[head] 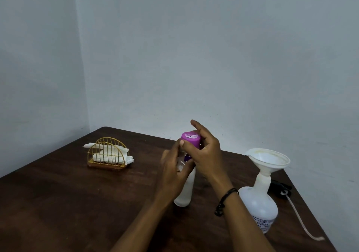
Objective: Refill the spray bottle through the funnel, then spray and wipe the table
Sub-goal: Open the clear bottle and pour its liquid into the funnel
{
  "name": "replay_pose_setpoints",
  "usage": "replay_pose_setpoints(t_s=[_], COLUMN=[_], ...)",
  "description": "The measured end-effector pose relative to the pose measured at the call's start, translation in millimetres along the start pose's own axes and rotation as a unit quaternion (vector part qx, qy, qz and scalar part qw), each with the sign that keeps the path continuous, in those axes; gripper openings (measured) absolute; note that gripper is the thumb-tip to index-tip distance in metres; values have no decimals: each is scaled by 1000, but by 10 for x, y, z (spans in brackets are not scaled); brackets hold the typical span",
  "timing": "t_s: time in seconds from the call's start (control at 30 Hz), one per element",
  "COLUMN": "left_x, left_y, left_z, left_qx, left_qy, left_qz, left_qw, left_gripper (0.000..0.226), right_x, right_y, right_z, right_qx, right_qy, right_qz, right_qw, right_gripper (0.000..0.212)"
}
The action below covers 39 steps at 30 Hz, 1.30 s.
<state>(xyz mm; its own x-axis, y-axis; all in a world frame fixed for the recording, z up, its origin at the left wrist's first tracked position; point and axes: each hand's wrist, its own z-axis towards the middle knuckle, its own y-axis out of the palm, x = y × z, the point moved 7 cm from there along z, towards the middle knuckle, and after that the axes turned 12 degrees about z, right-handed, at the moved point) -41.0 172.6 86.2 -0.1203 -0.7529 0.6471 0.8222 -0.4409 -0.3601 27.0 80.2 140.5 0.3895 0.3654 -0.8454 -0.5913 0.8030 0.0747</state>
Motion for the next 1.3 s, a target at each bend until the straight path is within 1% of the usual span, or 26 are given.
replay_pose_setpoints(t_s=[0.07, 0.1, 0.17, 0.2, 0.27, 0.3, 0.37, 0.4, 0.43, 0.47, 0.53, 0.6, 0.67, 0.7, 0.73, 0.8, 0.83, 0.9, 0.97, 1.0, 1.03, 1.1, 1.17, 1.23, 1.3], left_x=[36, 30, -3, -13, -10, 4, 27, 36, 37, 40, 30, 21, 31, 50, 67, 63, 59, 51, 46, 41, 36, 40, 48, 75, 101], left_y=[-19, -15, -2, 9, 25, 15, -9, -16, -18, -16, -6, -17, -32, -47, -58, -40, -31, -22, -19, -22, -24, -25, -26, -35, -36], left_z=[-18, -18, -6, -4, -17, -20, -19, -12, -9, -12, -22, -28, -34, -34, -33, -30, -27, -20, -24, -32, -36, -42, -44, -41, -45], left_qx=[2, 3, 4, 1, -8, -7, -1, 1, 0, -3, -10, -6, -2, 0, -1, -5, -5, -3, 0, 2, 3, 2, 0, -3, -4], left_qy=[12, 10, 0, -1, 6, 8, 7, 7, 5, 4, 6, 4, 10, 11, 7, 5, 6, 12, 17, 14, 11, 11, 14, 18, 26], left_qz=[4, 3, 1, 0, 1, 0, 0, -1, -1, -1, 8, 15, 16, 19, 21, 14, 9, 5, 4, 3, 1, 1, 1, 2, 10], left_qw=[1000, 1000, 1000, 1000, 1000, 1000, 1000, 1000, 1000, 1000, 1000, 1000, 1000, 1000, 1000, 1000, 1000, 1000, 1000, 1000, 1000, 1000, 1000, 1000, 1000], left_gripper=[58, 58, 60, 62, 69, 69, 62, 57, 54, 54, 61, 64, 54, 50, 52, 59, 65, 68, 55, 52, 54, 66, 72, 70, 64], right_x=[9, 12, -12, -45, -92, -91, -60, -48, -53, -78, -123, -107, -82, -81, -82, -125, -132, -118, -109, -106, -118, -149, -129, -92, -104], right_y=[8, 25, 37, 27, 4, 16, 67, 77, 69, 53, 33, 42, 88, 101, 94, 56, 35, 35, 86, 101, 100, 75, 54, 58, 58], right_z=[5, 1, -17, -29, -53, -54, -47, -46, -51, -63, -87, -82, -77, -82, -89, -102, -101, -84, -84, -94, -105, -113, -87, -61, -85], right_qx=[-31, -41, -23, 1, 27, 17, -14, -11, 8, 34, 59, 33, 5, 10, 31, 75, 82, 62, 38, 44, 58, 75, 57, 36, 56], right_qy=[22, 29, 15, -5, -34, -33, -9, -4, -12, -30, -55, -38, -10, -7, -16, -50, -60, -51, -34, -39, -53, -73, -55, -26, -37], right_qz=[24, 12, -62, -95, -95, -80, -71, -89, -117, -136, -123, -94, -89, -104, -124, -138, -133, -122, -133, -149, -159, -151, -134, -135, -154], right_qw=[999, 999, 998, 995, 995, 996, 997, 996, 993, 990, 989, 994, 996, 995, 992, 986, 986, 989, 990, 987, 984, 983, 988, 990, 986], right_gripper=[58, 60, 68, 67, 62, 63, 72, 76, 76, 71, 59, 59, 65, 69, 68, 58, 54, 56, 66, 67, 63, 51, 55, 52, 53])
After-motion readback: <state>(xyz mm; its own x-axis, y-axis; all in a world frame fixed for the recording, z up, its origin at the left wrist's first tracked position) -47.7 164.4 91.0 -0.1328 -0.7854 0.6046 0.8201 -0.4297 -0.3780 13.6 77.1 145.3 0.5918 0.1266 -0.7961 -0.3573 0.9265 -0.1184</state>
